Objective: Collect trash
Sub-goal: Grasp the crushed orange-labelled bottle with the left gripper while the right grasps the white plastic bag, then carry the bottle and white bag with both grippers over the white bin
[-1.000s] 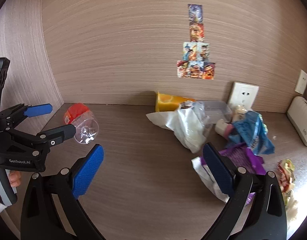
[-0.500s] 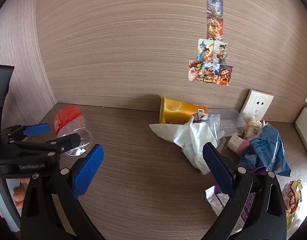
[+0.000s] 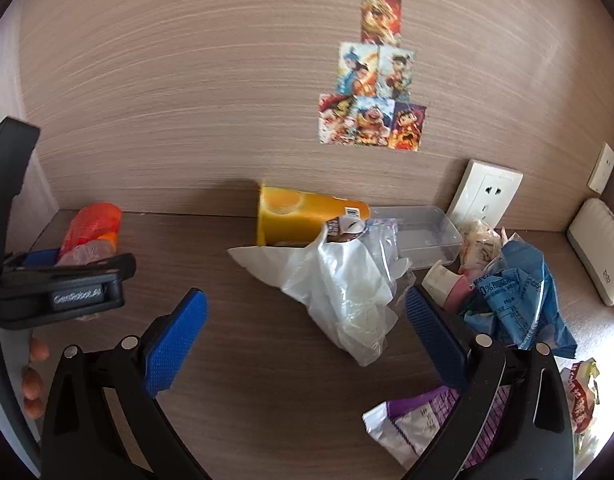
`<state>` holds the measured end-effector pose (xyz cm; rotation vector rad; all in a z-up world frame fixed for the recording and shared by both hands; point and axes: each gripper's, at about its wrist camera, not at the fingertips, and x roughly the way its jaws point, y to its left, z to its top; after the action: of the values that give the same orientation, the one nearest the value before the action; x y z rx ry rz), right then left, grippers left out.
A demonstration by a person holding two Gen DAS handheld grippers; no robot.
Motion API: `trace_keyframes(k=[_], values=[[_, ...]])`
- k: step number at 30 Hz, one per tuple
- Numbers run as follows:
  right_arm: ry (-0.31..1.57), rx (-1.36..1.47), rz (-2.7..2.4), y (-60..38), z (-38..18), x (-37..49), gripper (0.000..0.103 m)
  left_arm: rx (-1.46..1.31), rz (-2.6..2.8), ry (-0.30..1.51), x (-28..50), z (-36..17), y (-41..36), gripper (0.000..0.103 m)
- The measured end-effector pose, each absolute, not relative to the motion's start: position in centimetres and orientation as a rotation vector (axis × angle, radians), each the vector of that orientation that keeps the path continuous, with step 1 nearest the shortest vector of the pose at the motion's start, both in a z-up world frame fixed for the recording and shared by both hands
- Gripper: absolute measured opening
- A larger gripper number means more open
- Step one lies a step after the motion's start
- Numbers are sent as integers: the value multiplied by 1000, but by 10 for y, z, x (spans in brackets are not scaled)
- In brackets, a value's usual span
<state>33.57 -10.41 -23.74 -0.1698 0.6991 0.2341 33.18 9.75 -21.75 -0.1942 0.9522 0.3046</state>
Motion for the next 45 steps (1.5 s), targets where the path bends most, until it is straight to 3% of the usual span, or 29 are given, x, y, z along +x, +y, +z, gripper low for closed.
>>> trace_keyframes(k=[6, 10, 13, 16, 33, 45], values=[[763, -91, 200, -112, -245, 368, 98, -155, 285, 965, 343, -223, 95, 97], [792, -62, 195, -113, -247, 381, 98, -126, 280, 957, 350, -227, 94, 86], [799, -30, 222, -120, -249, 386, 68, -123, 273, 946, 349, -227, 92, 79], [797, -50, 238, -117, -247, 385, 59, -124, 258, 940, 341, -225, 94, 75], [635, 3, 326, -128, -163, 305, 57, -61, 132, 816, 288, -156, 89, 74], [551, 43, 221, -198, -112, 234, 57, 21, -85, 752, 259, -126, -4, 74]])
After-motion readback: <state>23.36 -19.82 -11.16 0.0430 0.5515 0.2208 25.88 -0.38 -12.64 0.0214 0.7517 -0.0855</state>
